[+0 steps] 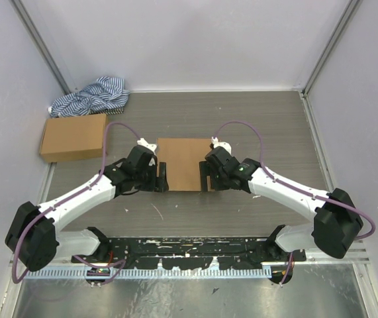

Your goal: Fold the paper box

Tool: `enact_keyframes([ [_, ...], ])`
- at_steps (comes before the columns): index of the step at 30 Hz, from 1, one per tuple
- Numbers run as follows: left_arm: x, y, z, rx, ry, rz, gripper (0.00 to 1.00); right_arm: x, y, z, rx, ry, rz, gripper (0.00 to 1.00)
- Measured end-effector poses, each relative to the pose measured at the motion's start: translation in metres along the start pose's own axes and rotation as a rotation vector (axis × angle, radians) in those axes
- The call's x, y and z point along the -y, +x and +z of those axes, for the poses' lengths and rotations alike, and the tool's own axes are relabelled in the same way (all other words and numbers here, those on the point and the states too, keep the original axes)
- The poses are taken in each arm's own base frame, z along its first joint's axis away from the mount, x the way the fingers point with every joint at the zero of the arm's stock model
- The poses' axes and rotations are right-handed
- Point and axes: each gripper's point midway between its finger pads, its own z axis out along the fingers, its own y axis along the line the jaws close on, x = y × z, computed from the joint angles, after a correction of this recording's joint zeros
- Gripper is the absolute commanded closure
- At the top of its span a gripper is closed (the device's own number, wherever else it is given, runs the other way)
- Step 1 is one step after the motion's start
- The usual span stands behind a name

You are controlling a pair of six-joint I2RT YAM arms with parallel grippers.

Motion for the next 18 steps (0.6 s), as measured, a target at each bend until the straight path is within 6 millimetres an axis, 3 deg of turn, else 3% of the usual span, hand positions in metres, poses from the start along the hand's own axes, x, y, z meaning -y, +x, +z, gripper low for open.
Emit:
enact_keyframes([
  [18, 0.0012, 0.0001, -0.0045, -0.013, -0.01, 0.001, 0.26, -0.001, -0.0001, -0.0071, -0.021, 0.002, -0.005, 0.15],
])
